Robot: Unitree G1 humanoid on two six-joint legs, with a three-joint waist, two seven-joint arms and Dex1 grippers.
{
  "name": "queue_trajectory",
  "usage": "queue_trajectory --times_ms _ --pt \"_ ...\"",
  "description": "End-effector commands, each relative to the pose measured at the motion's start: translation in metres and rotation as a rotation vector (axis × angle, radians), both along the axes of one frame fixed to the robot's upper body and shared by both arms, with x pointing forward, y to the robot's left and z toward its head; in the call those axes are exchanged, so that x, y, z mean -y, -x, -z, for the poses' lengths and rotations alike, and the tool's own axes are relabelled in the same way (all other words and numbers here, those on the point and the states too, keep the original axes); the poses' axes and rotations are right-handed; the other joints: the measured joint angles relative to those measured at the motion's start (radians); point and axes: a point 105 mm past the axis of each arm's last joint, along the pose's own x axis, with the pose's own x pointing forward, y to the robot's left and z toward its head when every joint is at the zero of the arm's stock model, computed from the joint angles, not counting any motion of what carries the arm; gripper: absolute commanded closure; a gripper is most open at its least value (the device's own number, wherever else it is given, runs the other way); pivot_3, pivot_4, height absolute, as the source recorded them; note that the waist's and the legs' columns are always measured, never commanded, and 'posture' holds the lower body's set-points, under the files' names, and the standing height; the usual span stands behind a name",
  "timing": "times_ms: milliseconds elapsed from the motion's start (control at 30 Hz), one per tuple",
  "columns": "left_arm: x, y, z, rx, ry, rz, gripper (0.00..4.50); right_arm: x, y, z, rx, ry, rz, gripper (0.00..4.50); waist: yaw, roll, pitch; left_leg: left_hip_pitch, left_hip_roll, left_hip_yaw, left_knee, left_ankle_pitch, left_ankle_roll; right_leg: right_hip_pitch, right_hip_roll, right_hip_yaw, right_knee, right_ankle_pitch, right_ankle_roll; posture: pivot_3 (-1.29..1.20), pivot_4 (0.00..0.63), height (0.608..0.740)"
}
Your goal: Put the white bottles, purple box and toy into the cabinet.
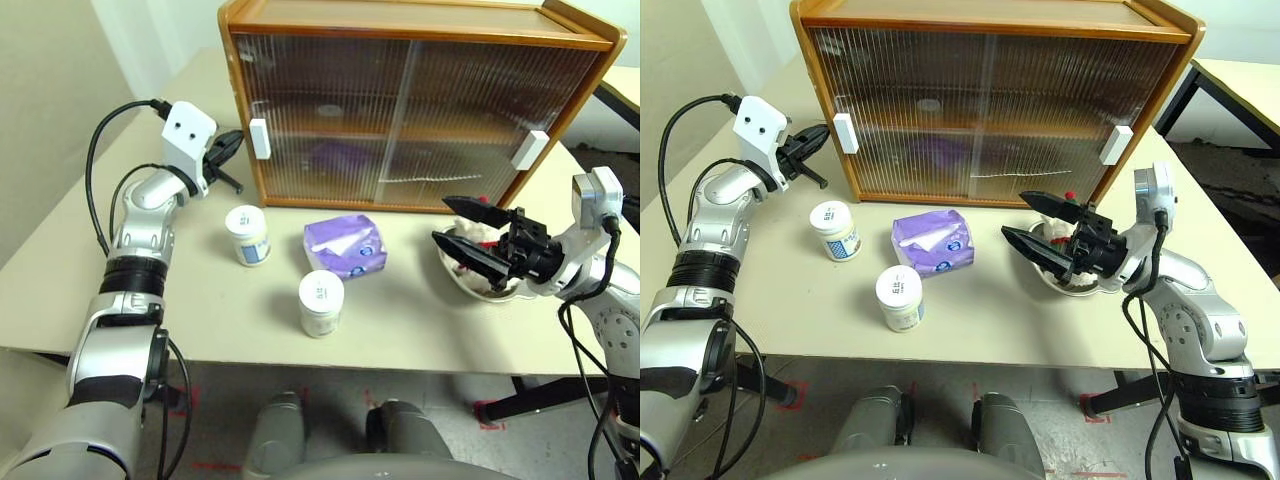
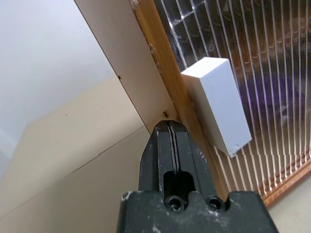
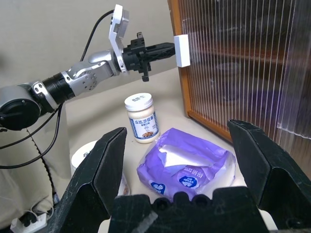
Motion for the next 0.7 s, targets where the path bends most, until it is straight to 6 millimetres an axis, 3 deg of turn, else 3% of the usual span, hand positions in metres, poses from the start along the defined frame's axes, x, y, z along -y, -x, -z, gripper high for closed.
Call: queue_trajectory --times_ms 33,700 --pt "0.015 0.0 -0.004 0.006 -0.029 0.056 4.48 -0.001 -0.002 -0.005 0.011 -0.004 -0.011 0.0 -0.001 0.0 0.0 0.0 0.0 0.0 0.0 0.0 0.001 0.0 0.0 0.0 0.0 0.0 0.0 0.02 0.0 0.74" --pt "0.035 0.013 0.003 -0.011 -0.028 0.099 4.48 -0.01 -0.009 -0.005 0.007 -0.013 -0.052 0.0 0.023 0.0 0.0 -0.001 -0.002 0.0 0.004 0.0 0.004 0.001 -0.002 0.0 0.0 0.003 0.001 0.06 0.0 0.74"
